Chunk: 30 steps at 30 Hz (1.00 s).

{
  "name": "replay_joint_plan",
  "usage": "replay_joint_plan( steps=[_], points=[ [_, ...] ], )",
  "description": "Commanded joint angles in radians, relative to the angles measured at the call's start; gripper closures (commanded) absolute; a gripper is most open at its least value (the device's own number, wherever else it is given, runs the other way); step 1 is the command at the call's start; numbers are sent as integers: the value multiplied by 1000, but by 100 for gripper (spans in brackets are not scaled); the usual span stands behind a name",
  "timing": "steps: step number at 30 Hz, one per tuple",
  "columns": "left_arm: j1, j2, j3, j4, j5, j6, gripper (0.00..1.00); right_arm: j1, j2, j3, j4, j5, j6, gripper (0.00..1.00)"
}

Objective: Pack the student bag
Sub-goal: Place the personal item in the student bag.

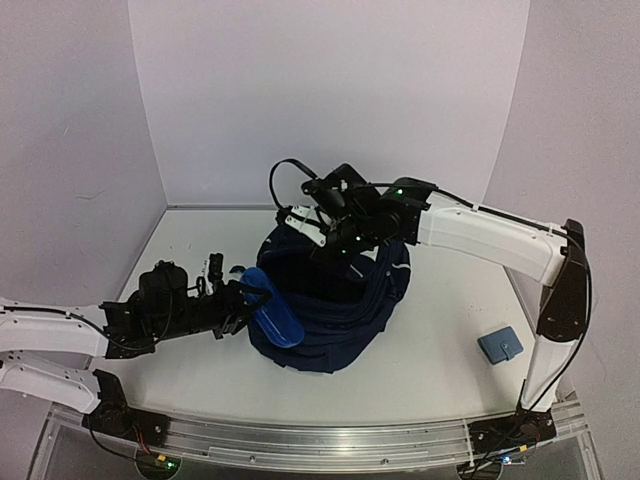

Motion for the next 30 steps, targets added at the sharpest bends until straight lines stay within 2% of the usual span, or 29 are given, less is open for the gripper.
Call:
replay_joint_plan(
  steps=[1,10,16,21,24,26,30],
  points=[
    [-6,148,44,279,48,-13,80,14,25,145,84,-57,41,100],
    [4,511,177,708,27,-103,80,14,29,181,64,-120,73,100],
    [68,622,169,848,-30,-233,80,15,-20,119,62,-177,92,100],
    [91,677,206,773,-126,-260,77,15,-33,115,58,-252,135,100],
    [100,706,256,688,-137,-269,70,16,-34,120,54,-271,151,100],
    [102,700,275,608,-153,-275,63,15,-34,119,51,-273,156,100],
    [94,638,306,418,-162,-264,40,14,-35,113,50,-257,154,100]
  ],
)
